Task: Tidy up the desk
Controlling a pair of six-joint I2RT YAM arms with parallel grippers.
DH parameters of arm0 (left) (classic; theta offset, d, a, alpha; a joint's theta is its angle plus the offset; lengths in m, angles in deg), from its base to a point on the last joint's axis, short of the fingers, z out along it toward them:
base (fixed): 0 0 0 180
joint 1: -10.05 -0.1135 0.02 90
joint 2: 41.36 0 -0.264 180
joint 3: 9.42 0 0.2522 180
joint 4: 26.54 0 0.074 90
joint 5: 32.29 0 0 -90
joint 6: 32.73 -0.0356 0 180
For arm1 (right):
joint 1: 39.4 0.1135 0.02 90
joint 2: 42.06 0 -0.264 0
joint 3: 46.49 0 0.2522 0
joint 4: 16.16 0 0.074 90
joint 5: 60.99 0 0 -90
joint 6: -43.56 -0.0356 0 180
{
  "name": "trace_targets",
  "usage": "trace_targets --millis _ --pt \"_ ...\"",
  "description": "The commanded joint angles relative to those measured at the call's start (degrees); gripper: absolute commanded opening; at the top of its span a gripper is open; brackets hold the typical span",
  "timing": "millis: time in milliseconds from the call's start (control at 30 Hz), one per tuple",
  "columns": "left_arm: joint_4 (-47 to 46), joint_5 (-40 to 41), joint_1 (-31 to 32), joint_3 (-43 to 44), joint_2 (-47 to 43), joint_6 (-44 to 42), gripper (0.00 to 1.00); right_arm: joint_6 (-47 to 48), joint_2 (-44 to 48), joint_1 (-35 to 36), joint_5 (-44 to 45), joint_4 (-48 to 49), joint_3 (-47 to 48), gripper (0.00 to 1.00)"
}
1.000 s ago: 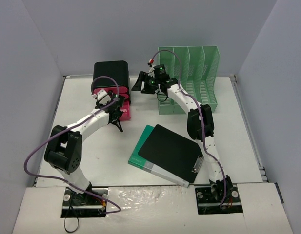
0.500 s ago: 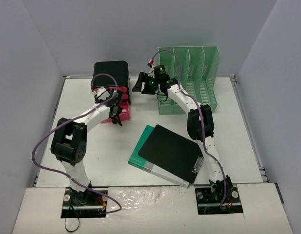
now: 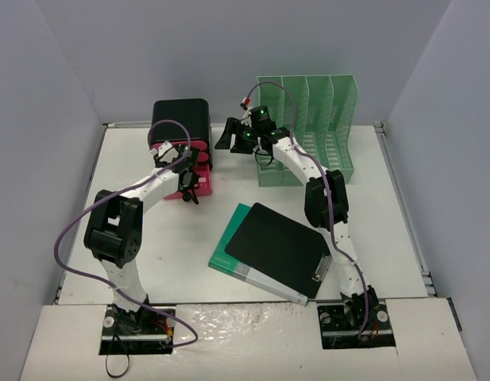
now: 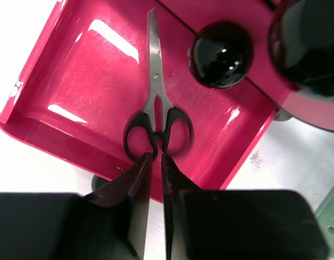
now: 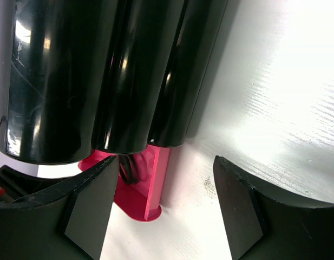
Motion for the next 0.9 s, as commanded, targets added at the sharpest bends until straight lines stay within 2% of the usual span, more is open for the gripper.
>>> trace_targets --millis 0,367,700,833,867 --pt "-3.5 0.5 -0.4 2.2 -1.9 0.9 0.00 -0.1 5.6 0.0 -0.2 1.6 2.0 0.67" --pt "-4.8 0.9 -0.1 1.5 -2.1 -0.9 0.00 -0.2 5.4 0.2 -0.3 1.6 2.5 0.67" --pt "-2.2 4.5 0.0 -0.8 -9.3 -6.3 0.00 -0.9 4.8 0.0 -0.5 1.6 6.1 0.69" --pt "-0.7 6.1 0.1 -1.0 -13.5 -9.0 0.26 -2.1 4.0 0.2 -1.0 1.6 8.7 0.71" --pt "-0.1 6.3 0.1 -1.1 -14.5 -9.4 0.37 -2.2 4.1 0.3 -0.9 1.6 9.0 0.71"
